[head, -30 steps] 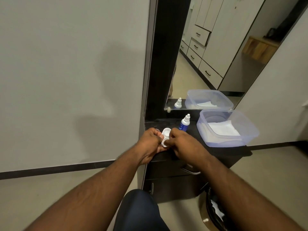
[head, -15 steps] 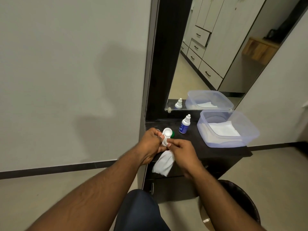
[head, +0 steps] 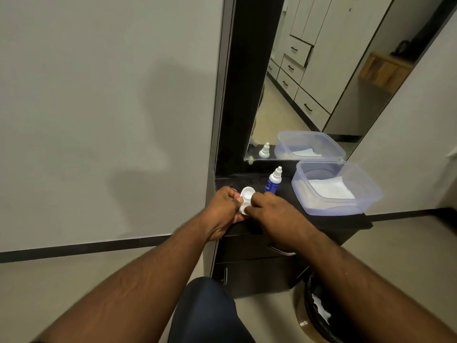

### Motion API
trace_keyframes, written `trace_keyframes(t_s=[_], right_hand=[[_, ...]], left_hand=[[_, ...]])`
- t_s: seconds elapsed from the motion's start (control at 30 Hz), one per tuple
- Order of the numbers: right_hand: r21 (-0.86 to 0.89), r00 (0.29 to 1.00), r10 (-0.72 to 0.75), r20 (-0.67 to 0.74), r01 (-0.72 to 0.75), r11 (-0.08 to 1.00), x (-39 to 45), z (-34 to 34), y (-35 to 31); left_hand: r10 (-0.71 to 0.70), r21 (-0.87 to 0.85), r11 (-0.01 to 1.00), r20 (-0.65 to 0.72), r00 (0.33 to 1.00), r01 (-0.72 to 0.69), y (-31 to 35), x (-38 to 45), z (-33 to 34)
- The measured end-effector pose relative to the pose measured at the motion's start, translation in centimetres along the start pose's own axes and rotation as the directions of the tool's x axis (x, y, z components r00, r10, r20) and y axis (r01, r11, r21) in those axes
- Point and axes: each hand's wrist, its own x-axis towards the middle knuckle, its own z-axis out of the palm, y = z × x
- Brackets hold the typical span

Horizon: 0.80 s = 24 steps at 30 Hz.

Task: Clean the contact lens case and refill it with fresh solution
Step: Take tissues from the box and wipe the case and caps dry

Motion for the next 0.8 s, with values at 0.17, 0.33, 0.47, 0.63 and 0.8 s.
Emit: trace_keyframes(t_s=[0.17, 0.33, 0.47, 0.63, 0.8], right_hand=[[-0.22, 0.999, -0.03, -0.037, 0.021, 0.975, 0.0, 0.8, 0.7], [0.329, 0.923, 0.38, -0.063, -0.34, 0.881, 0.7, 2.1, -1.6], [0.725, 0.812, 0.584, 0.013, -0.41, 0.554, 1.0, 2.3, -0.8], [0.373, 0.923, 0.37, -0.107, -0.307, 0.875, 0.7, 3.3, -2.0], [0.262, 0.971, 0.239, -0.003, -0.229, 0.937, 0.5, 1.1, 0.2]], left_hand=[[-0.009, 0.018, 1.0, 0.012, 1.0, 0.009, -0.1, 0.0, -0.1], [0.008, 0.01, 1.0, 0.031, 0.999, -0.009, -0.3, 0.4, -0.2], [0.008, 0.0, 1.0, 0.041, 0.999, -0.008, -0.3, 0.3, -0.2], [0.001, 0.018, 1.0, 0.019, 1.0, -0.002, -0.2, 0.4, -0.3], [-0.009, -0.006, 1.0, 0.04, 0.999, 0.009, -0.1, 0.2, -0.3]])
